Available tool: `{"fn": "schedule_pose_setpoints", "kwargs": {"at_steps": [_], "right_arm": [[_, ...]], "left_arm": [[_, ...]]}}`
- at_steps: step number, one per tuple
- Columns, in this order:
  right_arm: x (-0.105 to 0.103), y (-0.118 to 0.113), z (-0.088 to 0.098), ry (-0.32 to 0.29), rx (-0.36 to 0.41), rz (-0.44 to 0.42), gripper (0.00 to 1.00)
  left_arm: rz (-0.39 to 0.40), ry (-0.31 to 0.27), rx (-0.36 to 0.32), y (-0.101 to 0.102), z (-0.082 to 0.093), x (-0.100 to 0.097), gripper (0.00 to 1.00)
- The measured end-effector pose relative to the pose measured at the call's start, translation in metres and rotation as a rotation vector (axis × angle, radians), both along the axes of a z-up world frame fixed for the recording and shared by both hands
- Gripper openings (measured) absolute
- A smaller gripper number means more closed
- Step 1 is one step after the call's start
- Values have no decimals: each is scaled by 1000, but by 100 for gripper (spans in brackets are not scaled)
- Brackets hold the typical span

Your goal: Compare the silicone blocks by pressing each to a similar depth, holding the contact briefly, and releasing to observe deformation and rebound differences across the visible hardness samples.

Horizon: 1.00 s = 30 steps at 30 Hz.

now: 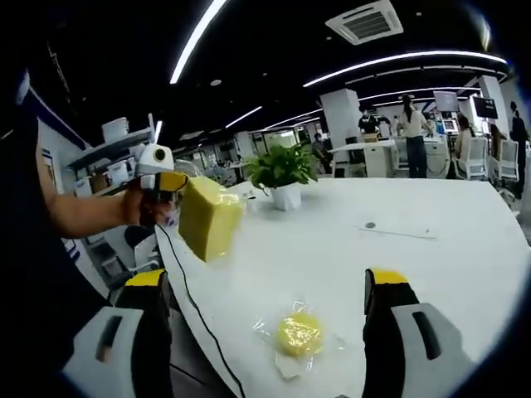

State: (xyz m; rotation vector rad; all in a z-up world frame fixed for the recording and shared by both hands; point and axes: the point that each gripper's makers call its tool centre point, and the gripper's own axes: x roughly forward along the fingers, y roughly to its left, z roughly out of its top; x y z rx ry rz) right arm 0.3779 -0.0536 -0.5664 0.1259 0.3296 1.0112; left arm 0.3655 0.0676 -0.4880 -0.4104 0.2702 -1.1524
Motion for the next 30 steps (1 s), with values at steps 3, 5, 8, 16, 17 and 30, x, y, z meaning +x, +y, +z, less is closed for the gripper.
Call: {"fn": "schedule_pose_setpoints", "kwargs": {"at_steps": [3, 5, 8, 16, 17, 30], "right_arm": [[-4, 14, 12, -7, 38, 45, 91], [-7, 20, 17, -9, 44, 72, 91], [-14, 33, 25, -18, 44, 134, 89], [-23, 50, 45, 1, 116, 223, 87], [-23, 52, 46, 0, 120, 226, 87], [-27, 67, 60, -14, 158, 270, 82]], "left_arm": [[-29, -5, -6, -4, 6, -5, 0], [-47, -10, -17, -5, 10, -8, 0], [-71, -16, -36, -7, 17, -12, 0], [-165, -29, -72, -17, 29, -26, 0], [-171, -33, -72, -19, 31, -28, 0], [-191, -71, -65, -24, 41, -33, 0]]}}
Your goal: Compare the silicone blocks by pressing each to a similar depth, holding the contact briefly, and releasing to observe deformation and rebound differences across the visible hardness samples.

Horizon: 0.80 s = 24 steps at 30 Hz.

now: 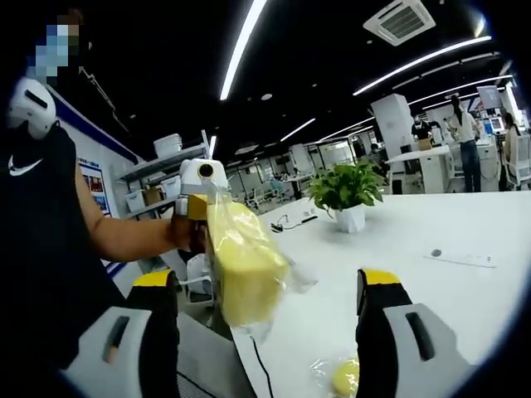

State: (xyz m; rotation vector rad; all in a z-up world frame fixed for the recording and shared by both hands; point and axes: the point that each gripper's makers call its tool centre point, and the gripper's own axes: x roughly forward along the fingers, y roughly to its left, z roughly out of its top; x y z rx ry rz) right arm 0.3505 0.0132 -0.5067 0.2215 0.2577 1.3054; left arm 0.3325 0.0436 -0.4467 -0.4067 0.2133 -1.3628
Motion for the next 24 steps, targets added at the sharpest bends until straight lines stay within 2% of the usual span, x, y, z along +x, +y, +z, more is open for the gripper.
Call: {"fn": "schedule_pose_setpoints", "kwargs": {"at_steps": [3, 9, 20, 24], "right_arm": [[-2, 3, 5, 1, 22, 14, 79], [-10, 7, 17, -4, 75, 55, 64], [-17, 6, 25, -19, 118, 78, 44], [-19, 5, 27, -17, 129, 83, 41]], "left_arm": [[-8, -5, -4, -2, 3, -2, 0], [-13, -12, -13, -5, 6, -4, 0], [0, -16, -35, -5, 12, -3, 0], [2, -13, -46, -5, 14, -4, 0]]}}
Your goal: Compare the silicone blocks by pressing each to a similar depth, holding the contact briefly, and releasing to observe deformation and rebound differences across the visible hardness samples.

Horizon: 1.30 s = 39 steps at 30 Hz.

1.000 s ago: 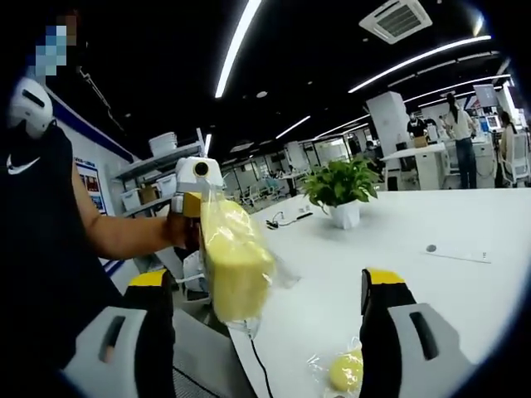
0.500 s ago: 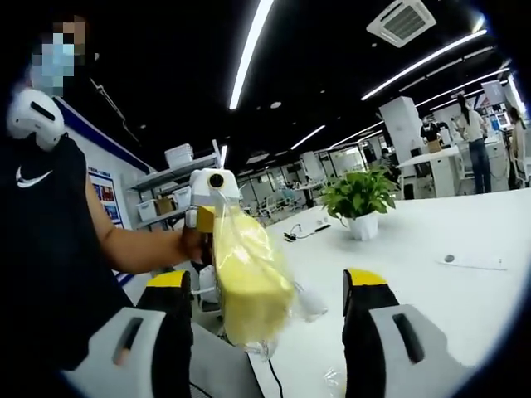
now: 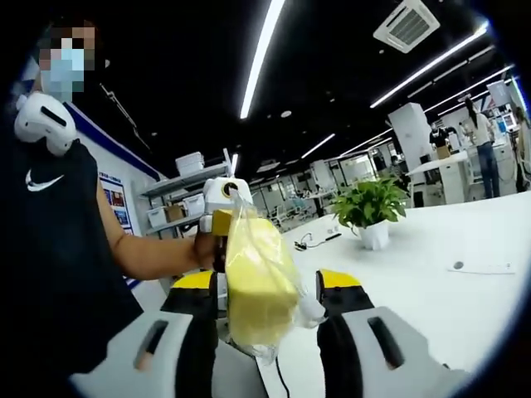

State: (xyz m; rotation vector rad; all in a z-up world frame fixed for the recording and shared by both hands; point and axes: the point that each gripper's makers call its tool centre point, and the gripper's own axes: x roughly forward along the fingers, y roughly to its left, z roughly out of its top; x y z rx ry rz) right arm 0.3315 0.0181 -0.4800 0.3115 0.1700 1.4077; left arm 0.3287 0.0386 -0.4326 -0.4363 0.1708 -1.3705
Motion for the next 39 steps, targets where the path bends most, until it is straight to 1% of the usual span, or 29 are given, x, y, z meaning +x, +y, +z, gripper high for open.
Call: {"fn": "schedule_pose_setpoints", "kwargs": {"at_steps": [2, 5, 7, 8, 9, 10, 12, 16, 17, 19, 21, 24, 27, 31, 35, 36, 37, 39], "right_arm": [[-2, 0, 0, 5, 5, 10, 36], [-2, 1, 1, -8, 11, 4, 36], [-4, 1, 1, 3, 18, 12, 35], [-5, 1, 0, 27, 13, 23, 33], [-5, 1, -1, 33, 11, 24, 33], [-5, 1, -1, 29, 10, 23, 32], [-6, 1, -2, 39, 1, 28, 30], [-7, 1, -1, 32, -2, 20, 27], [-6, 2, 0, 38, -3, 20, 26], [-4, 2, -4, 92, -32, 13, 26], [-1, 3, -2, 55, -35, -7, 25], [0, 4, -2, 20, -45, -21, 24], [0, 3, 1, 33, -32, -21, 23], [-1, 2, 5, 35, -17, -22, 22], [-3, 1, 5, 26, -36, -25, 21], [-1, -1, 4, 16, -42, -32, 21], [-1, -1, 4, -10, -48, -40, 20], [-2, -1, 6, 23, -41, -32, 18]], "left_arm": [[-8, -2, -8, 0, 2, -2, 0], [-11, -12, -7, -2, 6, -3, 0], [-9, -12, -10, -1, 6, -2, 0], [-4, -12, -10, -1, 6, -1, 0], [0, -12, -7, 0, 5, -1, 0], [2, -11, -8, 1, 5, 0, 0], [8, -9, -6, 2, 4, 1, 0], [32, -3, -4, 5, 0, 5, 0], [37, -2, 0, 5, 0, 6, 0], [60, -3, 24, 7, -5, 9, 0], [71, 3, 23, 9, -6, 12, 0], [82, 3, 28, 10, -7, 13, 0], [90, 4, 34, 11, -9, 13, 0], [92, 6, 39, 12, -10, 12, 0], [93, 5, 51, 11, -11, 11, 0], [97, 4, 55, 10, -12, 11, 0], [98, 4, 55, 10, -12, 11, 0], [93, 7, 46, 10, -10, 11, 0]]}}
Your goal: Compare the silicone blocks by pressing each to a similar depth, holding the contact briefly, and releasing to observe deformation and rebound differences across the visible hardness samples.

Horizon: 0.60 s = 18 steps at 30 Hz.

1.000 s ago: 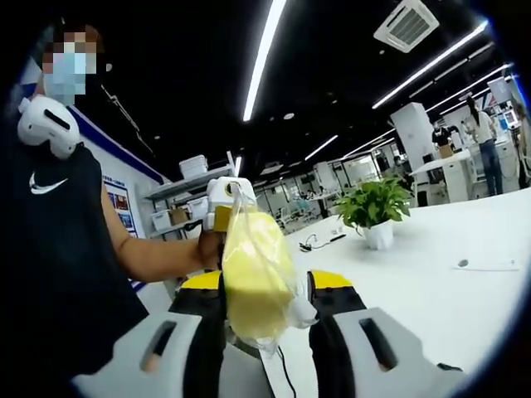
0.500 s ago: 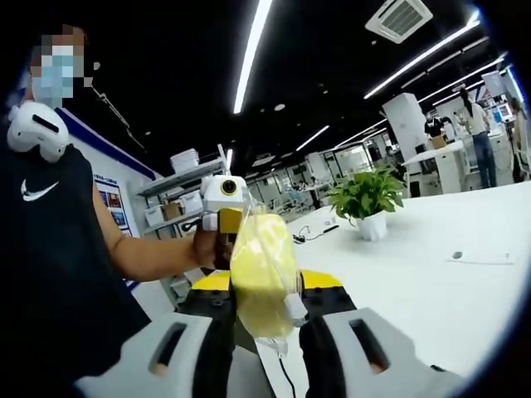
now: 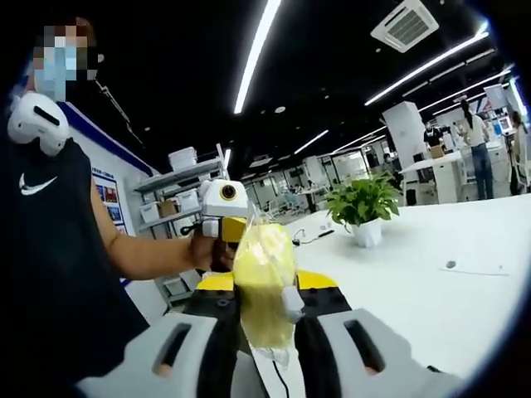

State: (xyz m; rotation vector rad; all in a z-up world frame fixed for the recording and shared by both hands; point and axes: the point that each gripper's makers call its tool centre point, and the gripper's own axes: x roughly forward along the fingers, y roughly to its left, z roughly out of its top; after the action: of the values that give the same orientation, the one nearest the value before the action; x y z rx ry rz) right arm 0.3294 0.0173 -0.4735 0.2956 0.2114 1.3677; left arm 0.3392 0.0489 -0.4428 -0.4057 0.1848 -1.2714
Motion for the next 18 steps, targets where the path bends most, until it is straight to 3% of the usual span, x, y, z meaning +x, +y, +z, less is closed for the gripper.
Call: {"fn": "schedule_pose_setpoints", "kwargs": {"at_steps": [18], "right_arm": [[-2, -2, -1, 0, -48, -2, 4]], "left_arm": [[-10, -6, 24, -4, 1, -7, 0]]}}
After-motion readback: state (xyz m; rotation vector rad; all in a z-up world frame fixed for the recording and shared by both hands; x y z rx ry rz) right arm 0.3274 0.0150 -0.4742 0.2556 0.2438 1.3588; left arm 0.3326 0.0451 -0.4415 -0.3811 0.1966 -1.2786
